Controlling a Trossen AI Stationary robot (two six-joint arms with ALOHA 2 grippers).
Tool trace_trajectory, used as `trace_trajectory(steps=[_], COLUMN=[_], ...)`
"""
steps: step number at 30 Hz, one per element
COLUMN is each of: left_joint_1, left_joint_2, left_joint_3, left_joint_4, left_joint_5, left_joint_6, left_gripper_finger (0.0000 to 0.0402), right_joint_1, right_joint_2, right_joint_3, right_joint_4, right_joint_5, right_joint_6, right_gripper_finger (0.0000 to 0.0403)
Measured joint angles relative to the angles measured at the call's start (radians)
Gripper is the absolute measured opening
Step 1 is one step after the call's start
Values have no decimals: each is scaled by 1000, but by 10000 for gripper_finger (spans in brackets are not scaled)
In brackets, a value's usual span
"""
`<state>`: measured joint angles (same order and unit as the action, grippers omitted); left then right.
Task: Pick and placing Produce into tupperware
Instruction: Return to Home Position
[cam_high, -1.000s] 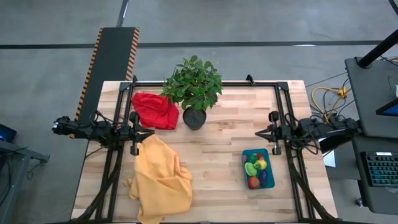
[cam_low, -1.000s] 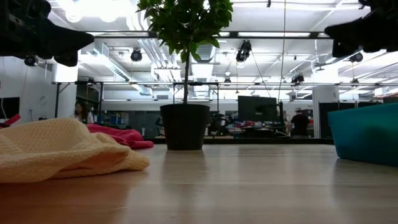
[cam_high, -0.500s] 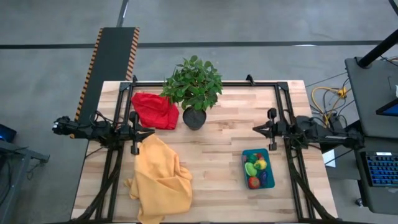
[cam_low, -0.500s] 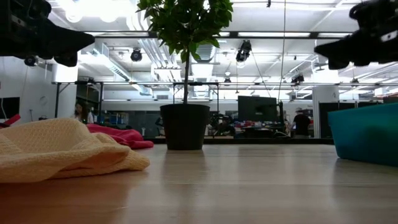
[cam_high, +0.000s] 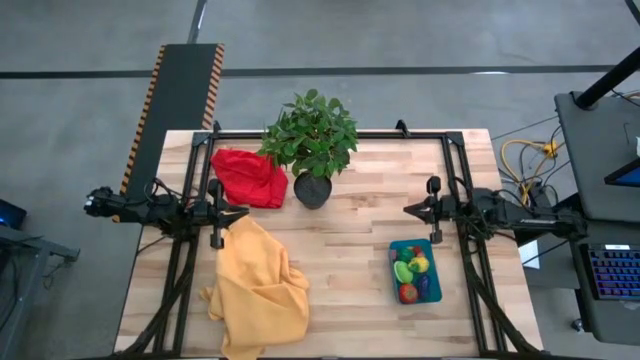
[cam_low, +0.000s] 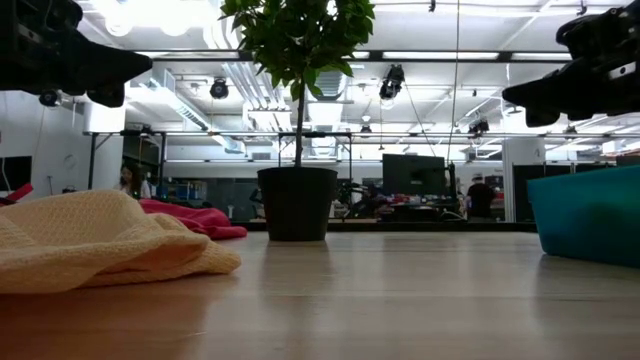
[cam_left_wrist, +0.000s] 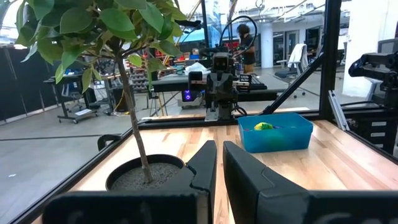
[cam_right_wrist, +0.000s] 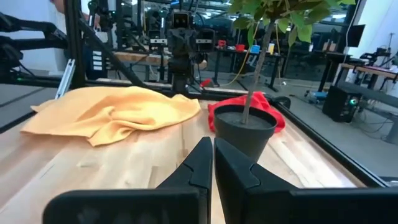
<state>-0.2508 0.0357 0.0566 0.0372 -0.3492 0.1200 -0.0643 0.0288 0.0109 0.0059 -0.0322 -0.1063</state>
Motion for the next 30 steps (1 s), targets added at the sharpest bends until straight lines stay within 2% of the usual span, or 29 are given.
trace_trajectory(steps=[9,14,16,21,25,30], left_joint_1=[0,0,0,14,49,99], left_joint_2=[-9,-10,-10,-11,-9,-10], left_joint_3=[20,24,19,-13,-29,-39], left_joint_4=[-47,-57,-33,57,61,68], left_joint_5=[17,178,195,165,83,82], left_joint_6=[2,-37,-34,13,16,26], left_gripper_finger=[15,15,15,15,15,15], right_joint_1=[0,0,0,0,0,0], right_joint_2=[13,28,31,32,32,32], right_joint_3=[0,0,0,0,0,0], right_joint_4=[-1,-1,-1,-1,-1,-1], right_joint_5=[7,7,7,7,7,7], right_joint_6=[2,2,1,1,1,0], right_gripper_finger=[8,9,9,9,9,9])
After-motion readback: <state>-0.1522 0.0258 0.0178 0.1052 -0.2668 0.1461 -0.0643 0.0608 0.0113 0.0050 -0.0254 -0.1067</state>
